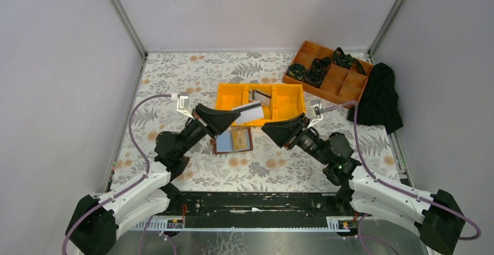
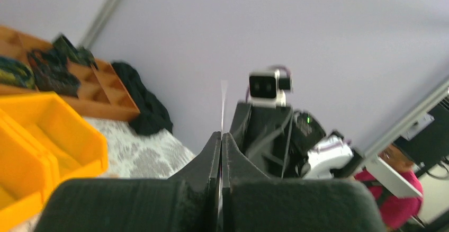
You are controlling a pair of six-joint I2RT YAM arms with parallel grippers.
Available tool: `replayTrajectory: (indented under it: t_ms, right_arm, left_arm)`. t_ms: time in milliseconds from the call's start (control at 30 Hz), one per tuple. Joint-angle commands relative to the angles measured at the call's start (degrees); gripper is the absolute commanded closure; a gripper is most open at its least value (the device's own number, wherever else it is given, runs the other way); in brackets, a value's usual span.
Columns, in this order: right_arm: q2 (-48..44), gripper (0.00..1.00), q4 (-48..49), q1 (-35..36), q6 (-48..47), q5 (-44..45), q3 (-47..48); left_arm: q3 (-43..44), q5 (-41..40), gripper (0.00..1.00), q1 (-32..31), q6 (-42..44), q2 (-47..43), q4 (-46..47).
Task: Take the credit cards out of the card holder
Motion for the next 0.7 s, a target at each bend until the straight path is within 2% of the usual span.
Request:
replayTrajectory:
  t_ms: [0,100,167,267,367,500,600,667]
  right_arm:
    - [-5.06,0.45,-7.07,0.31,-4.07,2.92,0.12]
    - [-11.62,0.29,-16.68,0.3,-7.69,9.19,0.95]
    - [-16.56,0.25,-22.61,0.28,-9.83,13.69,1.04]
    - [-23.33,0.24,-29.92,0.26,-11.78,18.19,0.77]
    - [-28.02,0.23,-34.75,0.31,-12.06,20.25,0.07]
    - [-31.19,0.24,-38.43,0.27,-11.71,21.52,-1.26]
    - [-32.02,0.24,-40.6,0.31,-11.79,22.03,-1.37]
    - [-32.23,0.23,-41.71,0.25,-11.99,22.27,-1.21]
  left_arm:
    - [5.37,-4.88,1.0,2.72,-0.63,1.64,3.41]
    - [9.02,-4.71,1.0,3.54,0.4,4.8,-3.57]
    - [12.06,-3.57,1.0,4.72,1.58,7.54,-8.83]
    - [19.0,-0.08,1.0,7.54,2.91,14.19,-19.0]
    - [25.07,5.07,1.0,10.5,2.93,22.15,-24.69]
    - [34.6,4.31,1.0,11.05,9.26,31.55,-35.17]
    - [43.95,7.69,1.0,11.4,13.65,40.67,-43.69]
    - [48.91,7.11,1.0,11.41,15.84,44.79,-47.65]
